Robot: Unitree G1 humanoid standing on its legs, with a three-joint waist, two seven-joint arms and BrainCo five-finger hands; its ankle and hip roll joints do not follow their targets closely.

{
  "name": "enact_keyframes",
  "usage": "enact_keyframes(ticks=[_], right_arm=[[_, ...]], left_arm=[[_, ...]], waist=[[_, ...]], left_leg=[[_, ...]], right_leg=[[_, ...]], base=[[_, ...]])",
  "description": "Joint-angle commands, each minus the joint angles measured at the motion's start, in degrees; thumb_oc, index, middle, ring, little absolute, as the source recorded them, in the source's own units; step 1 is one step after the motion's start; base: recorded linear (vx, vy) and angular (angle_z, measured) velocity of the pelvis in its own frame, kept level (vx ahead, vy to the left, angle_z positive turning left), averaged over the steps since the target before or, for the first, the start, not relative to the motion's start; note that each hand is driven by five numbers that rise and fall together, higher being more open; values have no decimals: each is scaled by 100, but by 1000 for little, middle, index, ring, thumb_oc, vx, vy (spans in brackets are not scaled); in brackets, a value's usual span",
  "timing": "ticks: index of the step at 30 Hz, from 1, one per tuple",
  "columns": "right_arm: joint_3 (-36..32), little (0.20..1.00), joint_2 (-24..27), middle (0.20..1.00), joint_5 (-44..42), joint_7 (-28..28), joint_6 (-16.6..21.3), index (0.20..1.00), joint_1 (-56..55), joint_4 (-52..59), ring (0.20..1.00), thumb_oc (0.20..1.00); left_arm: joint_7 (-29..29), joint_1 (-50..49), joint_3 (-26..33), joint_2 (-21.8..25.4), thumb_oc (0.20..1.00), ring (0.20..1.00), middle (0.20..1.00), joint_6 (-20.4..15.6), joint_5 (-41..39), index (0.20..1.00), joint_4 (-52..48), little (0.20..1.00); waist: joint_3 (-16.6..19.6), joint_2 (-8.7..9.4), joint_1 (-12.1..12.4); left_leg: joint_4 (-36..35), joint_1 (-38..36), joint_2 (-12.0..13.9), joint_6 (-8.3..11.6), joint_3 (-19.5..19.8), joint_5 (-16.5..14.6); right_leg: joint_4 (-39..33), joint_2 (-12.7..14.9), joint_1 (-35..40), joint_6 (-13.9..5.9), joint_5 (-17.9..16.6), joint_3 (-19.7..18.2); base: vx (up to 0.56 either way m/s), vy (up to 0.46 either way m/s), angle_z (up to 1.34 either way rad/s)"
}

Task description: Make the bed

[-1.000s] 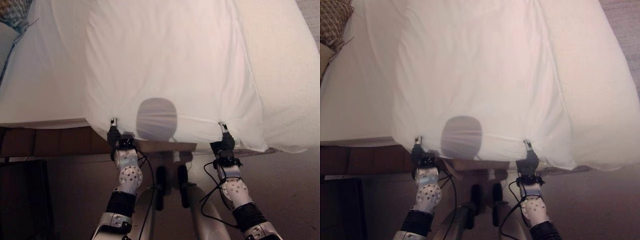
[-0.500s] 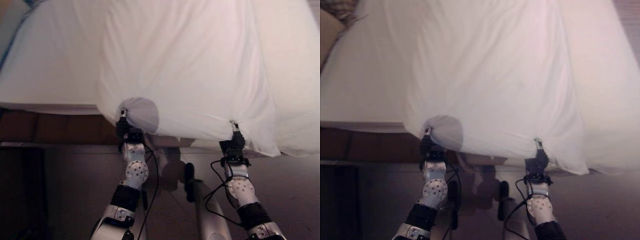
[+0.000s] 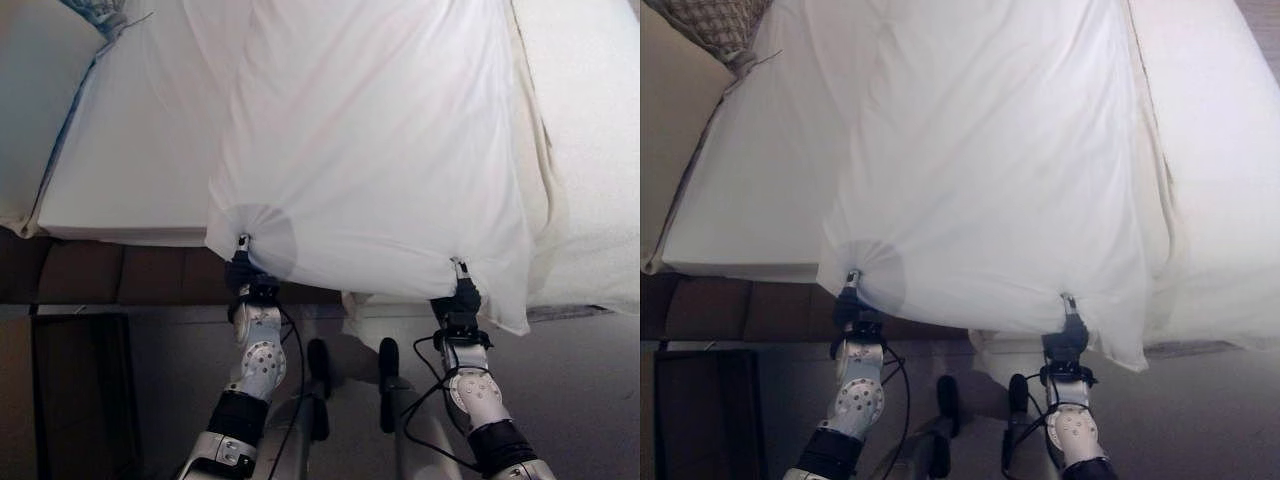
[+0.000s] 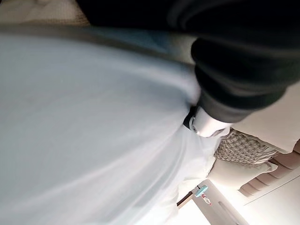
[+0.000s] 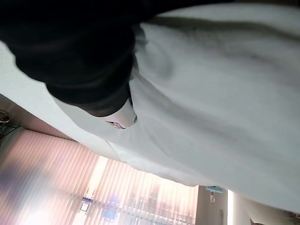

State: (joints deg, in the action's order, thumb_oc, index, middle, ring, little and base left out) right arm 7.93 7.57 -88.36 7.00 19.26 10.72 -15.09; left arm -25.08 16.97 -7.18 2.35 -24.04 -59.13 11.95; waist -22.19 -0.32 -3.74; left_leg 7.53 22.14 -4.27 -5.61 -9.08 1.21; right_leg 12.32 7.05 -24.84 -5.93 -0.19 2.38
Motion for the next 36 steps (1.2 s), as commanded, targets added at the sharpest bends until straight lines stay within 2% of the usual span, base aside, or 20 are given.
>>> enact_keyframes(ticks=[1,3,6,8,9,10,12,13,14,17,19,20,22,25,28,29,30,31,33,36], right_arm=[[-213,200,225,200,272,147,293,200,-249,348,200,200],[-261,200,286,200,270,160,273,200,-373,348,200,200],[-363,200,347,200,275,145,267,200,-419,288,200,200],[-395,200,414,200,334,123,243,200,-415,233,200,200],[-393,200,475,200,342,141,222,200,-388,209,200,200],[-397,200,476,200,341,143,220,200,-382,206,200,200],[-418,200,500,200,334,126,242,200,-353,149,200,200],[-415,200,494,200,327,131,248,200,-326,133,200,200],[-397,200,492,200,327,117,261,200,-292,121,200,200],[-350,200,473,200,271,78,296,200,-205,32,200,200],[-357,200,467,200,228,37,327,200,-180,22,200,200],[-338,200,452,200,227,34,317,200,-186,26,200,200],[-340,200,438,200,225,-16,329,200,-108,-37,200,200],[-497,200,392,200,317,-64,293,200,-131,-218,200,200],[-546,200,392,200,475,47,-5,200,-76,-745,200,200],[-547,200,392,200,474,49,-5,200,-75,-747,200,200],[-483,200,382,200,611,143,-163,200,-8,-1163,200,200],[-449,200,379,200,721,174,-292,200,43,-1425,200,200],[-284,200,480,200,1168,132,-390,200,158,-2049,200,200],[-104,200,489,200,1397,184,-512,200,275,-2579,200,200]], left_arm=[[-52,-167,524,264,200,200,200,-276,465,200,-466,200],[-33,-201,495,202,200,200,200,-252,415,200,-375,200],[-7,-273,503,97,200,200,200,-262,326,200,-375,200],[23,-311,505,91,200,200,200,-270,378,200,-379,200],[5,-262,490,60,200,200,200,-304,352,200,-322,200],[4,-256,490,60,200,200,200,-305,353,200,-320,200],[-13,-240,557,83,200,200,200,-311,374,200,-314,200],[-39,-255,619,134,200,200,200,-317,424,200,-388,200],[-105,-239,676,196,200,200,200,-349,501,200,-456,200],[-307,-212,796,280,200,200,200,-414,631,200,-444,200],[-411,-210,842,295,200,200,200,-409,678,200,-371,200],[-445,-193,849,304,200,200,200,-422,663,200,-336,200],[-603,-79,835,315,200,200,200,-509,613,200,-76,200],[-746,-7,777,255,200,200,200,-555,507,200,195,200],[-807,-125,769,142,200,200,200,-482,415,200,757,200],[-805,-124,769,142,200,200,200,-483,414,200,759,200],[-816,-196,877,128,200,200,200,-465,357,200,1106,200],[-823,-225,1028,95,200,200,200,-468,277,200,1309,200],[-791,-229,1256,172,200,200,200,-295,408,200,1840,200],[-779,138,1399,239,200,200,200,-300,459,200,2554,200]], waist=[[225,48,21],[267,-13,-7],[310,-133,1],[226,-139,32],[140,-115,134],[142,-119,124],[192,-15,105],[223,74,143],[235,178,218],[267,242,272],[301,192,302],[307,145,311],[249,101,317],[115,101,247],[182,-76,200],[180,-76,199],[183,-157,178],[176,-153,236],[135,-81,254],[97,-55,195]], left_leg=[[-110,-104,-214,507,249,-140],[35,-55,-228,495,284,-186],[389,46,-155,574,193,-253],[945,225,-196,767,247,-201],[1313,410,-439,976,649,-12],[1326,425,-442,980,660,-12],[1256,505,-118,838,776,-226],[1145,556,88,805,1076,-220],[967,574,316,808,1550,-116],[-7,459,1154,943,2117,648],[-629,192,1645,1083,1912,988],[-765,11,1699,1122,1819,894],[-697,87,1587,1198,1650,675],[426,596,922,1150,1363,93],[871,725,407,855,1322,-295],[875,726,405,854,1323,-297],[836,648,238,731,1347,-325],[765,552,271,730,1260,-333],[419,350,200,717,1132,-222],[157,206,68,730,1147,-111]], right_leg=[[-425,-853,-240,-58,-312,-186],[-475,-844,-133,-24,-303,-342],[-397,-759,-46,44,-213,-179],[-379,-713,106,105,-130,-76],[-232,-746,90,158,-151,-137],[-220,-743,78,160,-144,-125],[-140,-645,19,168,-57,-180],[-93,-609,0,172,-5,-274],[2,-600,-63,184,49,-402],[360,-595,-384,202,208,-527],[546,-449,-493,96,296,-588],[622,-401,-551,35,323,-567],[589,-134,-647,-173,137,-625],[-268,616,-182,-464,-474,-727],[-820,1125,207,-352,-810,-943],[-825,1127,211,-353,-812,-942],[-762,918,180,-220,-822,-1029],[-668,763,167,-189,-662,-681],[-258,118,-22,-64,-202,-69],[-145,-224,-112,53,0,-265]], base=[[9,-78,-15],[1,-119,-2],[-4,-130,11],[-31,-125,11],[-52,-69,19],[-62,-56,18],[-14,-12,14],[29,21,11],[14,48,-6],[2,171,-20],[1,416,-24],[-29,502,-25],[-95,496,-19],[-33,565,13],[121,585,92],[126,504,74],[103,407,26],[89,500,13],[-5,242,-40],[8,120,-57]])
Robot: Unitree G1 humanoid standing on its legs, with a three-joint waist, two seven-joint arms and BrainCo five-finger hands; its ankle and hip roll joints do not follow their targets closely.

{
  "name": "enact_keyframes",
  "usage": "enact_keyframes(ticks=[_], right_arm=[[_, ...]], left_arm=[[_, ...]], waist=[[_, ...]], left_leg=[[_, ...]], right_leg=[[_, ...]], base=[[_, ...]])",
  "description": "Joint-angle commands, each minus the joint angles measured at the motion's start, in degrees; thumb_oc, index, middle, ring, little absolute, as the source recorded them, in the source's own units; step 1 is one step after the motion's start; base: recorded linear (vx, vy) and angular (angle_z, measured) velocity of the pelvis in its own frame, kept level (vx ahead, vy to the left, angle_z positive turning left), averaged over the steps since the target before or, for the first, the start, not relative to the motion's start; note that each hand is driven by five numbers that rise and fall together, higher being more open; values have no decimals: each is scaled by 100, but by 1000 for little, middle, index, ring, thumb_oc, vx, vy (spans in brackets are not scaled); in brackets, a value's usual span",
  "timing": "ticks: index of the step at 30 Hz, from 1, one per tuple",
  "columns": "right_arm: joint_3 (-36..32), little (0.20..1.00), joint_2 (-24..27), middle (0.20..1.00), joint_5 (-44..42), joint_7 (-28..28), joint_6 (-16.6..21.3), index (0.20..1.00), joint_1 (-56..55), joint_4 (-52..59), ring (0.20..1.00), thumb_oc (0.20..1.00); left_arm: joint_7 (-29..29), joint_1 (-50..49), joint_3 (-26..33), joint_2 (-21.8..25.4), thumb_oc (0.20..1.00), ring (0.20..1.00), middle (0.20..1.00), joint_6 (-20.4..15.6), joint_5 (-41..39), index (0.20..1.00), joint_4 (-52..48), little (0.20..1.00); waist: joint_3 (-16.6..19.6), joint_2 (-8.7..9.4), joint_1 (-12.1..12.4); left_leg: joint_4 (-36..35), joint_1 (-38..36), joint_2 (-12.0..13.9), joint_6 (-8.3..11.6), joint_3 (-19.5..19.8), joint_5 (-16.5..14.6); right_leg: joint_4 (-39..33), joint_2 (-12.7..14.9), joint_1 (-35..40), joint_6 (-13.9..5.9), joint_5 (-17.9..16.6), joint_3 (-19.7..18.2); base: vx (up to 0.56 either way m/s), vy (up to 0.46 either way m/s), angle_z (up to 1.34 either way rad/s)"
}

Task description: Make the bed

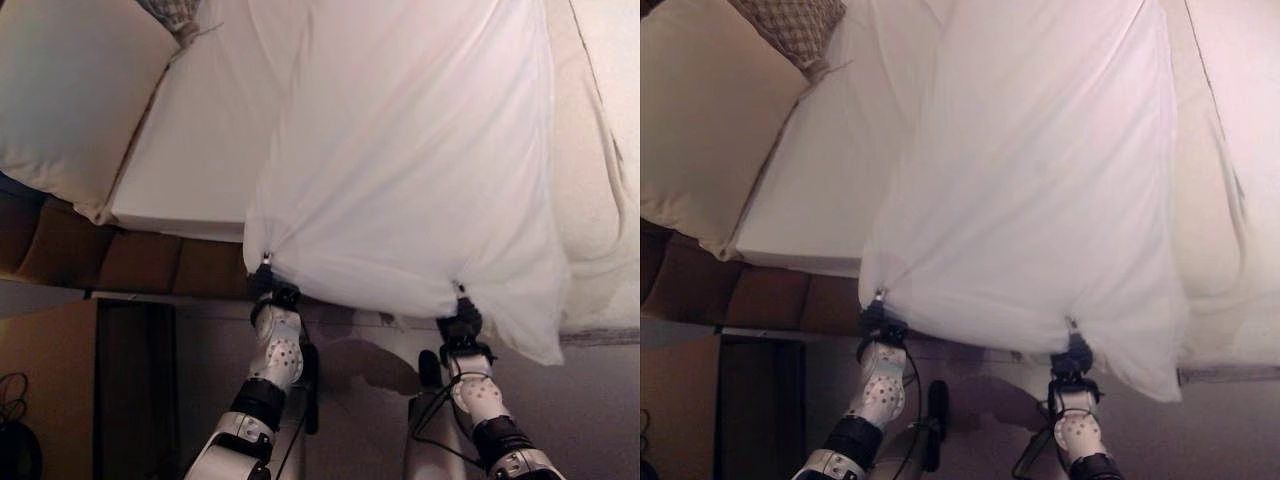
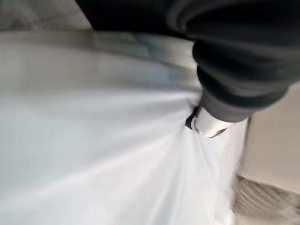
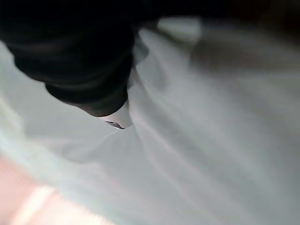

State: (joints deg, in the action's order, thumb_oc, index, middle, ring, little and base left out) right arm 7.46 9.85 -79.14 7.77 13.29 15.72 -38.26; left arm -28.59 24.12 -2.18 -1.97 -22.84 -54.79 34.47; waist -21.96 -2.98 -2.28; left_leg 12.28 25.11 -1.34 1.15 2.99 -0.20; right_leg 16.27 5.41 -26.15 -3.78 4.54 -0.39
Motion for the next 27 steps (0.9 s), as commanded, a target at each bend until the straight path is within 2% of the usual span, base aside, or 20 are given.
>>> enact_keyframes(ticks=[1,4,8,12,15,18,19,20,21,22,27], right_arm=[[-35,200,231,200,564,51,67,200,-188,-450,200,200],[116,200,210,200,850,39,-133,200,105,-1186,200,200],[204,200,144,200,1201,-193,-158,200,172,-1779,200,200],[249,200,173,200,1686,-509,-217,200,254,-2327,200,200],[171,200,96,200,2113,-1059,-171,200,317,-2767,200,200],[140,213,80,213,2466,-1249,-344,213,365,-3117,213,213],[128,376,69,376,2536,-1327,-377,376,365,-3186,376,376],[95,583,58,583,2558,-1309,-429,583,348,-3248,583,583],[67,1000,48,1000,2580,-1296,-482,1000,321,-3301,1000,1000],[33,1000,59,1000,2610,-1245,-536,1000,297,-3354,1000,1000],[-29,1000,72,1000,2855,-1246,-645,1000,219,-3490,1000,1000]], left_arm=[[-473,-476,1018,658,200,200,200,-486,-69,200,546,200],[-644,-170,1339,716,200,200,200,-544,-131,200,1365,200],[-780,91,1531,866,200,200,200,-393,-8,200,2356,200],[-827,232,1672,945,200,200,200,-12,-72,200,3230,200],[-957,207,1806,976,200,200,200,251,-115,200,3802,200],[-971,211,1882,1049,200,200,200,481,-131,200,4174,200],[-1013,185,1855,1040,294,294,294,553,-81,294,4256,294],[-957,152,1861,1051,551,551,551,673,-74,551,4332,551],[-890,128,1857,1052,925,925,925,762,-114,925,4390,925],[-724,83,1825,1060,1000,1000,1000,891,-143,1000,4454,1000],[-465,-22,1627,985,1000,1000,1000,1075,-54,1000,4418,1000]], waist=[[60,209,70],[86,202,134],[166,230,99],[197,224,36],[214,206,-6],[225,209,-23],[232,213,-33],[233,217,-38],[229,225,-45],[229,229,-52],[239,241,-71]], left_leg=[[-316,-99,-223,61,-95,24],[-287,-6,-72,83,-323,31],[-377,-24,48,147,-398,111],[-435,-35,72,208,-386,167],[-477,-89,94,211,-393,161],[-537,-124,109,224,-398,179],[-556,-139,121,222,-409,175],[-565,-156,133,221,-416,175],[-554,-160,139,222,-424,171],[-546,-170,137,216,-414,158],[-574,-221,132,185,-400,141]], right_leg=[[-625,45,40,-186,-525,2],[-838,192,24,-331,-721,34],[-918,178,23,-338,-764,-32],[-863,170,38,-339,-724,2],[-821,168,65,-342,-704,29],[-847,182,92,-350,-720,52],[-868,191,113,-356,-727,54],[-875,193,132,-358,-733,54],[-876,197,150,-360,-727,63],[-858,199,155,-361,-724,65],[-873,209,194,-367,-753,54]], base=[[15,59,11],[-10,30,-3],[20,-56,-18],[25,-47,0],[39,-22,1],[34,-10,-3],[34,-6,-1],[34,-4,1],[33,0,4],[31,2,3],[18,5,1]])
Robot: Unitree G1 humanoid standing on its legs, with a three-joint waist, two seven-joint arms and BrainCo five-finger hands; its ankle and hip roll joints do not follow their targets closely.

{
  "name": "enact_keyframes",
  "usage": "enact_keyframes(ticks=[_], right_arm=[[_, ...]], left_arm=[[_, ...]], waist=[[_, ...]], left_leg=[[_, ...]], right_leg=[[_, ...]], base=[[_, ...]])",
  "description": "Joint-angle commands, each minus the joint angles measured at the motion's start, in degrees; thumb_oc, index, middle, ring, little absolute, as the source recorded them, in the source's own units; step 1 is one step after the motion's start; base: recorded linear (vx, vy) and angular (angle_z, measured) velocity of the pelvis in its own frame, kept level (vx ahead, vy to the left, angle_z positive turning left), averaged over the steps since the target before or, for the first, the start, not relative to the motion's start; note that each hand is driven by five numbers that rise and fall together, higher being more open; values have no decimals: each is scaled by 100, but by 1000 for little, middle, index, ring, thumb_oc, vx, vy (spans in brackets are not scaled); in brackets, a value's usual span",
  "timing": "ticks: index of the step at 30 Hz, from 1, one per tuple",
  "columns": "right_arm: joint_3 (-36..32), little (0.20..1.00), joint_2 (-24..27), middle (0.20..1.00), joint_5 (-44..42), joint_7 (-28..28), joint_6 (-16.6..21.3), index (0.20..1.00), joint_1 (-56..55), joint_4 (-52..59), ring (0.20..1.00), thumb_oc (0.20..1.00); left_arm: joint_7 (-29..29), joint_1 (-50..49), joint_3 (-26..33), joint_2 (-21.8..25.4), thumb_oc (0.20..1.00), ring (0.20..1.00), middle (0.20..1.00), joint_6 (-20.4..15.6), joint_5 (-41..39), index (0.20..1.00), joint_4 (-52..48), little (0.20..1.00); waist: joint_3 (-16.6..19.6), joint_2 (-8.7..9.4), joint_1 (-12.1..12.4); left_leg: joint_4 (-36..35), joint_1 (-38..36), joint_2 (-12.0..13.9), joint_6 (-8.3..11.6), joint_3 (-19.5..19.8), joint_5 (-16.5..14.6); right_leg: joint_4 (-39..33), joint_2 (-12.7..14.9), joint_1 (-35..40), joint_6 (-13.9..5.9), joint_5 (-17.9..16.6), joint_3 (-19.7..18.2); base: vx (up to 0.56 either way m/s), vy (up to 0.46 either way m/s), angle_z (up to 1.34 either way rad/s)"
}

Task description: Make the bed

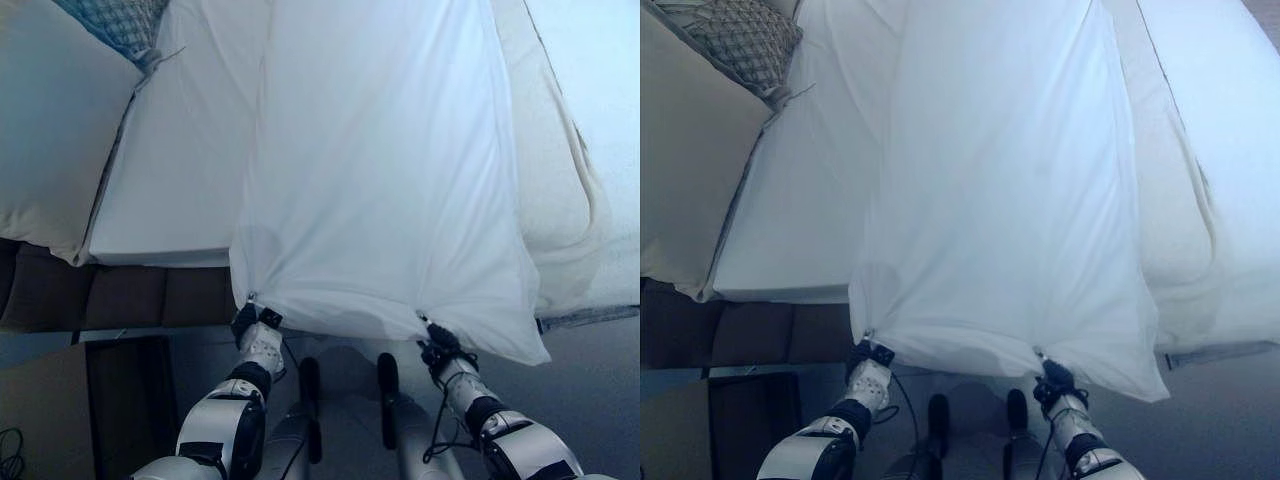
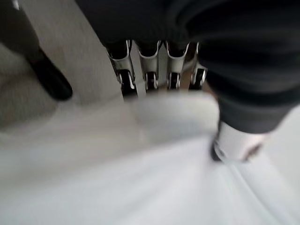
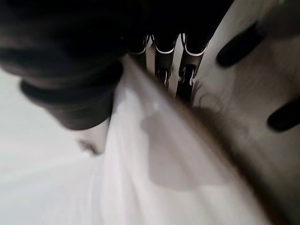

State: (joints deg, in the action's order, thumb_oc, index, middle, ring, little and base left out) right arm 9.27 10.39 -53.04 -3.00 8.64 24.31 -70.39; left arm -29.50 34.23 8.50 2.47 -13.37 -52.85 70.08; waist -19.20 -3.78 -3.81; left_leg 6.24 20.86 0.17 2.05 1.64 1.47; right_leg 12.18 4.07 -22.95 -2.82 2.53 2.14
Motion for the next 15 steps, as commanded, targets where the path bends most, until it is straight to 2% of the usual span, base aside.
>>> enact_keyframes(ticks=[1,4,5,8,9,11,12,14,15], right_arm=[[-218,1000,26,1000,252,-132,-205,1000,-661,-281,1000,1000],[-235,1000,15,1000,271,-77,-248,1000,-685,-320,1000,1000],[-268,1000,22,1000,288,-32,-284,1000,-731,-364,1000,1000],[-307,1000,44,1000,322,12,-311,1000,-772,-416,1000,1000],[-321,1000,78,1000,393,53,-334,1000,-790,-435,1000,1000],[-335,1000,84,1000,387,94,-331,1000,-828,-397,1000,1000],[-341,1000,95,1000,384,105,-318,1000,-833,-399,1000,1000],[-406,1000,87,1000,221,190,-256,1000,-913,-310,1000,1000],[-436,1000,107,1000,143,264,-205,1000,-941,-232,1000,1000]], left_arm=[[-264,-1074,490,527,1000,1000,1000,223,-216,1000,898,1000],[-105,-1137,431,542,1000,1000,1000,360,-120,1000,968,1000],[98,-1226,305,516,1000,1000,1000,554,41,1000,1021,1000],[242,-1335,131,473,1000,1000,1000,660,277,1000,1013,1000],[356,-1460,-227,410,1000,1000,1000,827,900,1000,982,1000],[350,-1537,-384,385,1000,1000,1000,834,1083,1000,945,1000],[414,-1575,-607,377,1000,1000,1000,863,1460,1000,885,1000],[463,-1710,-901,352,1000,1000,1000,708,1768,1000,530,1000],[532,-1817,-1309,362,1000,1000,1000,685,2465,1000,296,1000]], waist=[[-28,319,85],[-9,333,82],[17,326,82],[38,311,89],[43,292,79],[47,260,83],[45,252,84],[37,236,107],[21,235,113]], left_leg=[[23,191,-14,97,-267,-24],[16,164,-2,98,-271,-22],[-1,143,5,100,-268,-19],[-19,130,1,99,-248,-13],[-50,111,-4,99,-227,10],[-88,90,5,102,-220,36],[-94,93,0,103,-213,46],[-96,91,-8,107,-182,53],[-93,89,-15,106,-167,55]], right_leg=[[-485,344,-107,-467,-560,-201],[-520,344,-68,-468,-569,-212],[-541,343,-41,-465,-571,-216],[-575,346,-11,-462,-573,-215],[-613,358,21,-462,-595,-192],[-638,357,37,-462,-616,-184],[-653,358,43,-469,-617,-175],[-675,367,71,-475,-619,-148],[-682,364,84,-482,-612,-149]], base=[[0,0,0],[15,-3,4],[20,-12,8],[19,-11,12],[9,-12,10],[8,-8,3],[0,0,0],[0,0,0],[0,0,0]])
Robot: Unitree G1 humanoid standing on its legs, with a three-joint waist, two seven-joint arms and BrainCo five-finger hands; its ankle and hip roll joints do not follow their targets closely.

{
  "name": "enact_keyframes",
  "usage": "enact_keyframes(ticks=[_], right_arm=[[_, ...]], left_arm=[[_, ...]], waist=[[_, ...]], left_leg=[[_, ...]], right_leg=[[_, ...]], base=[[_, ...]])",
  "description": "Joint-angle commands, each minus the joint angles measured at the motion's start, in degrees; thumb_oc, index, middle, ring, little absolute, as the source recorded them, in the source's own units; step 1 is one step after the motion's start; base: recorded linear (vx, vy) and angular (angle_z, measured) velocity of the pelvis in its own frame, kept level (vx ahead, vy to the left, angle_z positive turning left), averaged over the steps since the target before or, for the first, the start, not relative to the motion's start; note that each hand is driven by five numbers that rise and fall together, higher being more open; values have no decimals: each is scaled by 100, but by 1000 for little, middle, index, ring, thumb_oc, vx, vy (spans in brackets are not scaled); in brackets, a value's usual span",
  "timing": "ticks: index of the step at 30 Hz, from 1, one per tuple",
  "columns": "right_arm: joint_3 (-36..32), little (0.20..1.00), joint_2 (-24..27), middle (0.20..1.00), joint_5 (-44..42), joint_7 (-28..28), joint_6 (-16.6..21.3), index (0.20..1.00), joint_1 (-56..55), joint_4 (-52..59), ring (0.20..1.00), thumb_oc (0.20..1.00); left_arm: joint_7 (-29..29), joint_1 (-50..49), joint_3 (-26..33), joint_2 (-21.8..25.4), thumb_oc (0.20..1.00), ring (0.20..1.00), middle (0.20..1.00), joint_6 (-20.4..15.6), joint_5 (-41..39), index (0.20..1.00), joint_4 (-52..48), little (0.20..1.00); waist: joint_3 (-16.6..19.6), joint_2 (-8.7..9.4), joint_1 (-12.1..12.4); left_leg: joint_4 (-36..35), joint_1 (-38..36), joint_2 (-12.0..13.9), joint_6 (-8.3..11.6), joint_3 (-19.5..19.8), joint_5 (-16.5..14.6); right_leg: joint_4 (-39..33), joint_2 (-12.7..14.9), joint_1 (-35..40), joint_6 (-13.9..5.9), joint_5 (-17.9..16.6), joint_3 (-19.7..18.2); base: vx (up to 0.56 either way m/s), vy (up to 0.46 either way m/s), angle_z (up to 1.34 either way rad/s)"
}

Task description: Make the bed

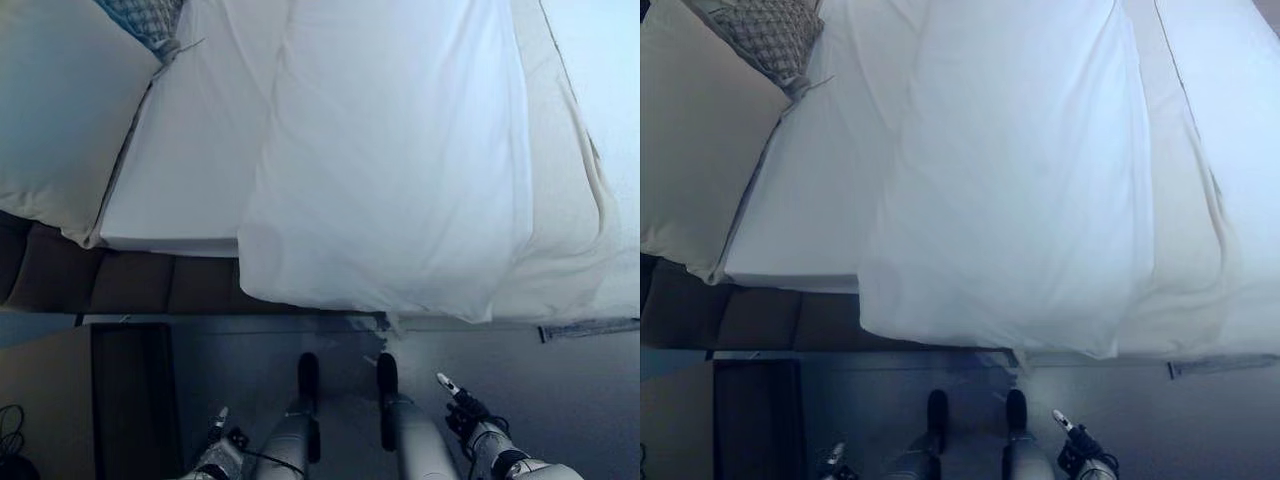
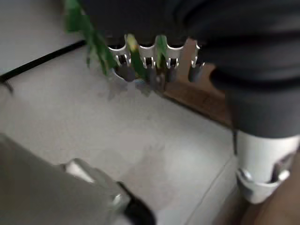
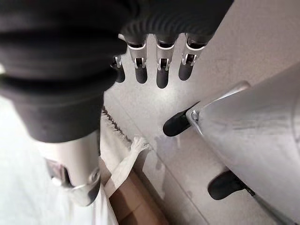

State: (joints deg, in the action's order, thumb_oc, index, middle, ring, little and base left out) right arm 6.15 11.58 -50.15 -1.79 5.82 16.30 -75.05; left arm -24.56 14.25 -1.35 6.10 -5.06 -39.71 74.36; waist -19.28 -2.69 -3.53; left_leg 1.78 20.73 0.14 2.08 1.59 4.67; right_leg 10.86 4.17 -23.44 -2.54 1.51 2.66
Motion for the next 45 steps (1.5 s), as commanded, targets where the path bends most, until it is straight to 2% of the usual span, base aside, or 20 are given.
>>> enact_keyframes(ticks=[1,3,4,6,11,14,17,18,19,20,21,24,25,26,29,33,36,40,43,45], right_arm=[[-124,1000,-12,1000,-146,143,77,1000,-140,234,1000,1000],[-59,1000,-13,1000,-265,323,288,1000,-328,698,1000,1000],[54,1000,-6,1000,-440,461,455,1000,-519,1279,1000,1000],[112,1000,2,1000,-536,497,571,1000,-582,1561,1000,1000],[794,1000,446,1000,-206,954,784,1000,-628,3028,1000,1000],[1146,1000,791,1000,-231,1413,764,1000,-267,3624,1000,1000],[1426,1000,976,1000,-406,1841,565,1000,335,3559,1000,1000],[1582,1000,1114,1000,-502,2127,431,1000,722,3576,1000,1000],[1580,1000,1114,1000,-503,2130,431,1000,727,3573,1000,1000],[1689,1000,1186,1000,-618,2354,317,1000,999,3592,1000,1000],[1747,1000,1184,1000,-625,2363,250,1000,1152,3477,1000,1000],[1902,1000,1246,1000,-898,2815,-54,1000,1647,3361,1000,1000],[2027,1000,1345,1000,-1025,3122,-281,1000,1966,3234,1000,1000],[2024,1000,1345,1000,-1026,3126,-281,1000,1971,3229,1000,1000],[2168,1000,1565,1000,-1124,3571,-557,1000,2355,3114,1000,1000],[2160,1000,1696,1000,-1344,3865,-775,1000,2763,3016,1000,1000],[2125,1000,1783,1000,-1427,3828,-710,1000,3124,2960,1000,1000],[2138,1000,1845,1000,-1432,3417,-488,1000,3929,2677,1000,1000],[2170,1000,1815,1000,-1363,2742,-166,1000,4508,2415,1000,1000],[2298,1000,1778,1000,-1330,2477,-146,1000,4919,2114,1000,1000]], left_arm=[[37,180,-325,-2,1000,1000,1000,-146,1151,1000,-133,1000],[78,-142,-941,262,1000,1000,1000,-544,2007,1000,-1306,1000],[147,-363,-1451,677,1000,1000,1000,-635,3036,1000,-2061,1000],[230,-396,-1580,849,1000,1000,1000,-772,3227,1000,-2287,1000],[1583,-133,-2097,1371,1000,1000,1000,-1455,2831,1000,-3121,1000],[2534,319,-2579,1593,1000,1000,1000,-1517,2288,1000,-3792,1000],[3257,966,-2983,1615,1000,1000,1000,-1367,1766,1000,-4015,1000],[3828,1432,-3316,1723,1000,1000,1000,-1194,1358,1000,-4204,1000],[3830,1436,-3316,1724,1000,1000,1000,-1194,1355,1000,-4202,1000],[4339,1823,-3612,1859,1000,1000,1000,-945,1035,1000,-4270,1000],[4356,1931,-3641,1782,1000,1000,1000,-906,923,1000,-4186,1000],[5252,2723,-4157,1966,1000,1000,1000,-564,439,1000,-4191,1000],[5763,3193,-4412,2061,1000,1000,1000,-314,85,1000,-4124,1000],[5766,3198,-4413,2062,1000,1000,1000,-314,82,1000,-4122,1000],[6447,3811,-4717,2287,1000,1000,1000,-9,-334,1000,-4127,1000],[6483,4247,-4480,2323,1000,1000,1000,-167,-447,1000,-3959,1000],[6017,4584,-4117,2243,1000,1000,1000,-484,-202,1000,-3669,1000],[4832,5125,-3614,2087,1000,1000,1000,-927,366,1000,-3034,1000],[3866,5427,-3409,2112,1000,1000,1000,-1153,881,1000,-2745,1000],[3224,5732,-3350,2084,1000,1000,1000,-1267,1138,1000,-2404,1000]], waist=[[33,126,86],[-11,111,133],[-45,108,150],[-51,119,150],[-102,200,88],[-172,226,47],[-241,237,5],[-299,229,-19],[-297,229,-18],[-337,225,-39],[-344,225,-51],[-383,198,-109],[-374,177,-140],[-365,177,-138],[-379,165,-198],[-354,158,-208],[-366,169,-214],[-457,217,-219],[-543,244,-222],[-556,254,-239]], left_leg=[[353,106,-13,103,-163,-264],[366,152,-36,115,-101,-249],[340,174,-38,129,-82,-225],[339,181,-37,138,-87,-225],[399,269,0,165,-126,-244],[514,412,24,177,-146,-264],[702,636,13,190,-155,-290],[904,849,14,194,-155,-322],[914,860,15,195,-154,-327],[1034,987,18,199,-163,-353],[1111,1092,7,215,-153,-343],[1421,1422,16,213,-158,-408],[1564,1668,31,224,-183,-430],[1577,1690,32,224,-184,-436],[1805,1990,60,240,-213,-495],[2185,2462,119,256,-250,-586],[2449,2750,146,263,-260,-652],[2891,3188,201,281,-256,-743],[3102,3356,232,277,-229,-840],[3205,3513,247,283,-236,-846]], right_leg=[[-550,354,128,-510,-511,-202],[-573,368,129,-521,-525,-166],[-595,370,125,-536,-526,-133],[-597,369,125,-541,-519,-128],[-501,312,-17,-533,-452,-195],[-349,247,-207,-511,-402,-238],[-175,201,-440,-491,-358,-250],[32,173,-670,-473,-334,-267],[40,172,-681,-473,-331,-267],[165,150,-816,-467,-313,-282],[215,144,-904,-461,-315,-278],[469,118,-1241,-453,-279,-298],[612,116,-1492,-457,-282,-332],[623,115,-1513,-457,-279,-333],[864,96,-1856,-451,-249,-371],[1193,79,-2333,-432,-199,-418],[1423,57,-2626,-400,-142,-448],[1790,15,-3014,-364,-80,-447],[2002,-10,-3193,-328,-5,-463],[2101,-9,-3351,-311,19,-449]], base=[[-9,-28,5],[-14,-42,5],[-10,-26,4],[0,-14,10],[0,-1,2],[-30,-12,-2],[-70,-29,1],[-64,-28,1],[-76,-26,-5],[-48,-20,-4],[-58,-27,-3],[-61,-13,-2],[-55,-3,3],[-48,1,3],[-36,4,1],[-36,-5,-5],[-27,-7,-6],[-45,-15,-7],[-32,-31,-5],[0,0,0]])
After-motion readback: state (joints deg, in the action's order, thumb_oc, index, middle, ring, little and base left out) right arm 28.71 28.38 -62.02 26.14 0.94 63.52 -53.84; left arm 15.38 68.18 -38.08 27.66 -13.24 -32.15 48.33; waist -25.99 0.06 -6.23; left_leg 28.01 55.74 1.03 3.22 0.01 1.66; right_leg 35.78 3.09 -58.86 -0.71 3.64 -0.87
